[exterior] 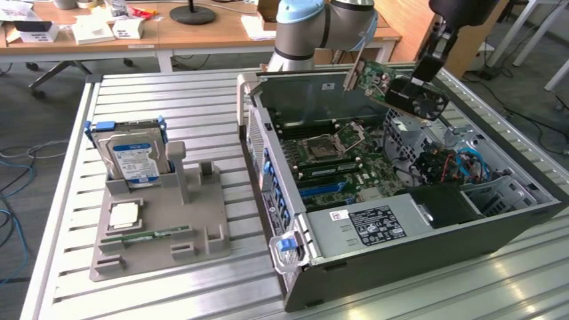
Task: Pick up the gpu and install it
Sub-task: 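Insert the gpu into the slot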
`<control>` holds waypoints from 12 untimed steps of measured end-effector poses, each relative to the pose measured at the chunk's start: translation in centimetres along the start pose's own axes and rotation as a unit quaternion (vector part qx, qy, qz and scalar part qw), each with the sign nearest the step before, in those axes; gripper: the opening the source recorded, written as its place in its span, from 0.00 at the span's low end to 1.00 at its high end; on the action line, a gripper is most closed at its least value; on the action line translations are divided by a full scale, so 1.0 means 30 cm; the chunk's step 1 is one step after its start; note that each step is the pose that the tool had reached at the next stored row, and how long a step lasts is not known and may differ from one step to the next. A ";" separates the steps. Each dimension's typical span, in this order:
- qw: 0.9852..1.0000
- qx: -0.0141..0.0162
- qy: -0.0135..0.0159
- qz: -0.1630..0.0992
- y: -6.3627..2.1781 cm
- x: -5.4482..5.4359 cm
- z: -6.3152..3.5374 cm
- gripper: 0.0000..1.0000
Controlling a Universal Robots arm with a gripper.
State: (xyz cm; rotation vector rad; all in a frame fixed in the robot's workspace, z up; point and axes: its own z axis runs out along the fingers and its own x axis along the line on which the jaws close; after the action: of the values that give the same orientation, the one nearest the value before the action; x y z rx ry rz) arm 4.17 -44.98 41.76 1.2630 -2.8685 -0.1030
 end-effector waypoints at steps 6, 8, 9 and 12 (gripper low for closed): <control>0.998 -0.001 0.004 -0.064 0.000 0.000 0.003 0.26; 0.997 -0.002 0.005 -0.082 0.000 0.000 0.004 0.26; 0.996 -0.002 0.006 -0.091 0.000 0.000 0.004 0.26; 0.993 -0.003 0.007 -0.118 0.000 0.000 0.006 0.26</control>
State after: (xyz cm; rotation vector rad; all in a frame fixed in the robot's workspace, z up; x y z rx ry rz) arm 4.17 -44.98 41.58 1.5895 -2.6923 -0.1009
